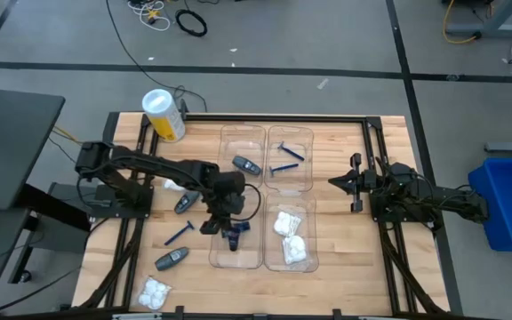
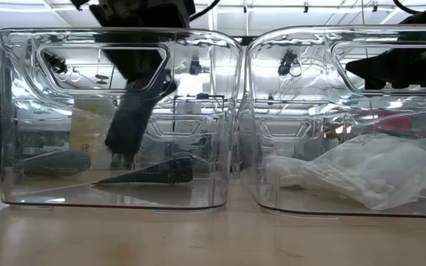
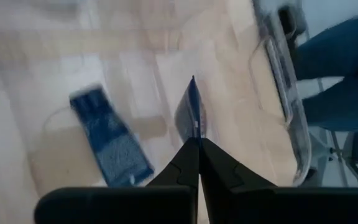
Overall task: Pick & Place Travel size toiletries
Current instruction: Put the shave cream into the bottom left transparent bin
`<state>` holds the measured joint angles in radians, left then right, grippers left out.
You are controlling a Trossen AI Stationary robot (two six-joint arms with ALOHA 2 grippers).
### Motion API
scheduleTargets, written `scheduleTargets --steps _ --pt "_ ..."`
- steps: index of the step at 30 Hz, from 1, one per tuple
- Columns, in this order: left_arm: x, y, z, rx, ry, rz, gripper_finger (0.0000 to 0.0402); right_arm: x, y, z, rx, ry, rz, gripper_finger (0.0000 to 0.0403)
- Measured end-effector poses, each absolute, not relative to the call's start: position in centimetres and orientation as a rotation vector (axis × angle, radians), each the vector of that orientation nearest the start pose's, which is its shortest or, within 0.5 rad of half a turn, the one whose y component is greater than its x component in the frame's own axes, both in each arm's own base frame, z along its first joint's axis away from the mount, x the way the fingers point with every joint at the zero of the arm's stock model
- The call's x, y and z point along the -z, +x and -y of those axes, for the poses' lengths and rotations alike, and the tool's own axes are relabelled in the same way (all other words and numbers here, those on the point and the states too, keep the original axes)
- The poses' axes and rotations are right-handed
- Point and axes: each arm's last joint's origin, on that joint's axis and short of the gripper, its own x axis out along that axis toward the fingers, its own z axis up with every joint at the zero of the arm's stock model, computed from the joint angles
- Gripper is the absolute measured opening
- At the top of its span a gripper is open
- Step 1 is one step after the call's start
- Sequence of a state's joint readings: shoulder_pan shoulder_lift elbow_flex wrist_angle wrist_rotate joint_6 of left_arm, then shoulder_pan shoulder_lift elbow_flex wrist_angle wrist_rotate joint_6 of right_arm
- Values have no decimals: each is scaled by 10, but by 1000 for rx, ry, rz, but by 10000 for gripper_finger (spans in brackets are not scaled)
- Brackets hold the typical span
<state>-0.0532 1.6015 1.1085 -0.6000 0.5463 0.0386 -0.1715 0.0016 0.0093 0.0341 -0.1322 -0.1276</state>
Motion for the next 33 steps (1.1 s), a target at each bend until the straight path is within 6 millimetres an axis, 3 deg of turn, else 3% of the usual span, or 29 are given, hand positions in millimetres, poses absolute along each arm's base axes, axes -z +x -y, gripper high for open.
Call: scheduleTargets --steps 21,33 --pt "-215 316 30 500 -236 -1100 24 -170 96 13 42 -134 39 14" --pt "-215 316 30 495 -235 -1103 102 -170 96 13 42 -134 39 14"
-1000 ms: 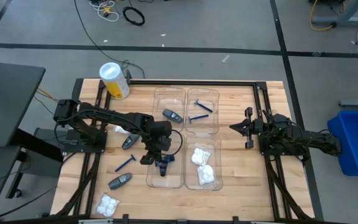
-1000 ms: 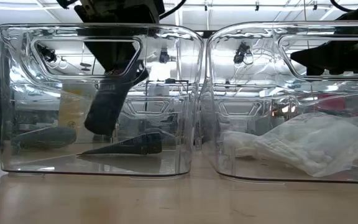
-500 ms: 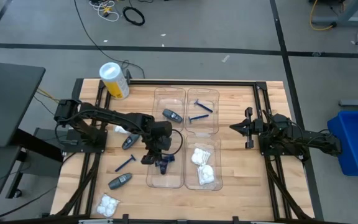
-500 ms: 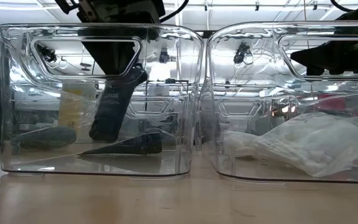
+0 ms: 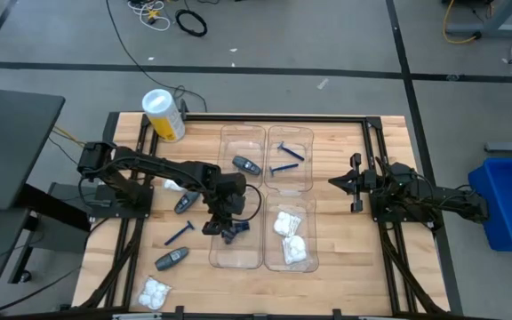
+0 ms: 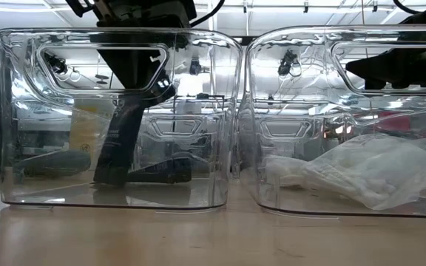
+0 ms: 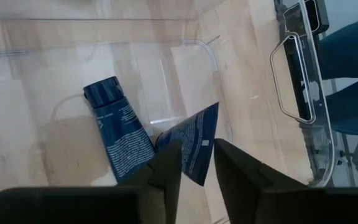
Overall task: Pick & Place Travel size toiletries
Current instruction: Put the shave cream into the bottom left transparent bin, then put the top deodorant into the top left transparent bin
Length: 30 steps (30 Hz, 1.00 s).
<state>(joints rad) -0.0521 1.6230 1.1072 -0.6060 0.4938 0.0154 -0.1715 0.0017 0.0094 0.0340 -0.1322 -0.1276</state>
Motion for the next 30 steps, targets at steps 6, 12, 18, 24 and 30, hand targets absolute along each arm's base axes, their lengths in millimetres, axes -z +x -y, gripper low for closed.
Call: scheduleTargets --steps 6,12,18,24,30 --pt "-214 316 30 492 -234 -1103 122 -170 96 13 42 -134 38 14" --pt "-216 315 30 493 -242 -1102 126 -170 96 13 42 -134 38 14" --pt "-231 310 30 505 -255 -1067 126 -170 96 13 42 -134 38 14" --pt "-243 305 30 501 -260 -1032 126 -170 96 13 42 -134 39 14" --pt "-250 301 30 504 -253 -1012 125 -170 96 13 42 -134 38 13"
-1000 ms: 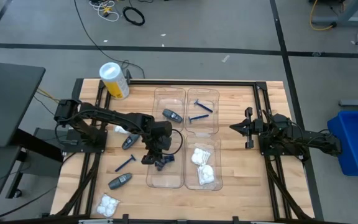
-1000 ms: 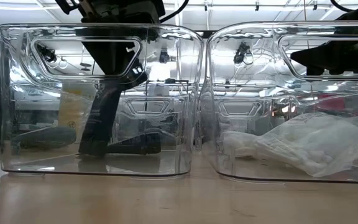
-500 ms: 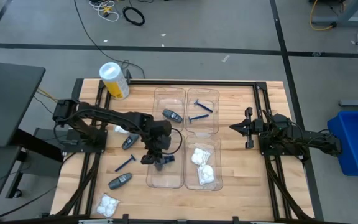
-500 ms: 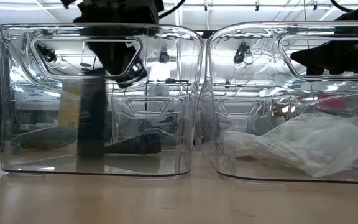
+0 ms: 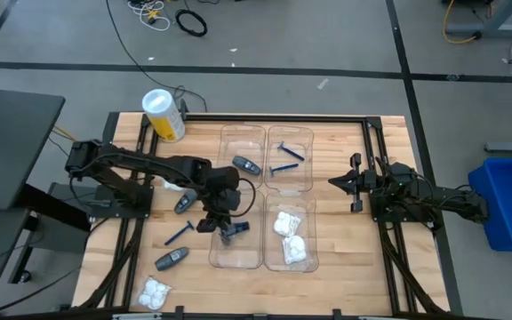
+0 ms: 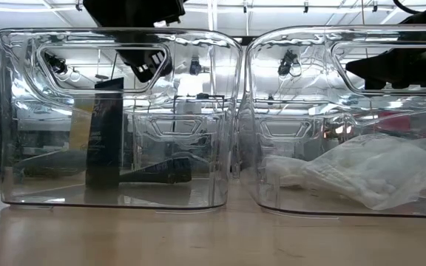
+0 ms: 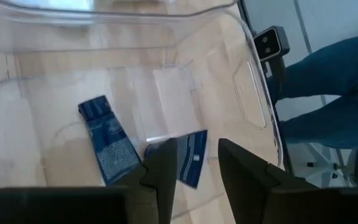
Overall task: Pick & Place Travel size toiletries
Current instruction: Put the top deodorant into the top left transparent bin
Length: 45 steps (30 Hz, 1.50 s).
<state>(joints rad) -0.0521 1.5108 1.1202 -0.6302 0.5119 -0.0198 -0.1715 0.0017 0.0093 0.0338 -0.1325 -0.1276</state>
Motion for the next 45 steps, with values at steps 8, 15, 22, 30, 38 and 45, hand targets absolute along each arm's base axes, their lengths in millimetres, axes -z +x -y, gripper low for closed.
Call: scheduleTargets --steps 8,15,22,30,38,45 --pt "-260 295 28 467 -195 -983 125 -170 96 13 42 -134 38 14" --pt "-275 283 25 422 -115 -937 102 -170 96 13 42 -134 38 14" --pt "-283 275 23 377 -67 -918 66 -170 96 13 42 -134 38 14" --pt "-284 274 22 334 -30 -919 41 -170 96 13 41 -134 38 14" --pt "-301 259 19 261 26 -866 25 -170 96 13 41 -134 38 14" --pt "-312 247 15 183 62 -837 12 -170 96 13 41 -134 38 13"
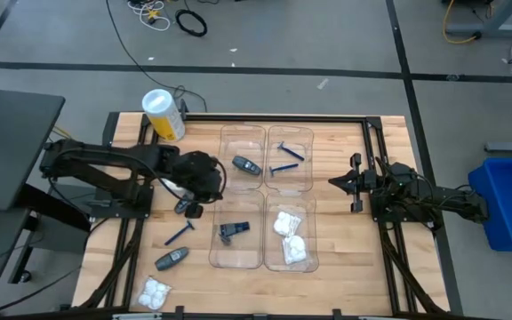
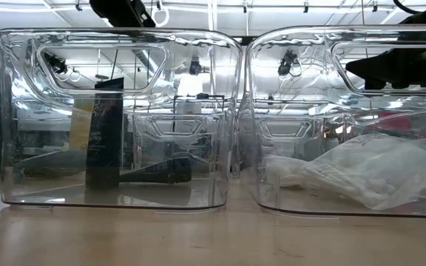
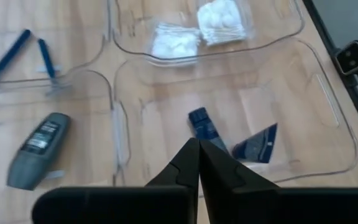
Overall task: Pick & Place Travel size toiletries
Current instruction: Put the top deodorant into the top left transparent bin
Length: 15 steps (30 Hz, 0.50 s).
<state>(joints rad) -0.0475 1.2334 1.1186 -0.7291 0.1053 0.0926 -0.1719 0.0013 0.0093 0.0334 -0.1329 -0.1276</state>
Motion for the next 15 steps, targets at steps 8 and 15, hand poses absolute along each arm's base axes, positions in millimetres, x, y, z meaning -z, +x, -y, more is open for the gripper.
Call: scheduleTargets --steps 8,15 --pt "-316 239 8 160 81 -833 9 -170 96 13 42 -134 38 14" --pt "-311 226 -2 125 88 -836 9 -170 96 13 42 -134 39 14"
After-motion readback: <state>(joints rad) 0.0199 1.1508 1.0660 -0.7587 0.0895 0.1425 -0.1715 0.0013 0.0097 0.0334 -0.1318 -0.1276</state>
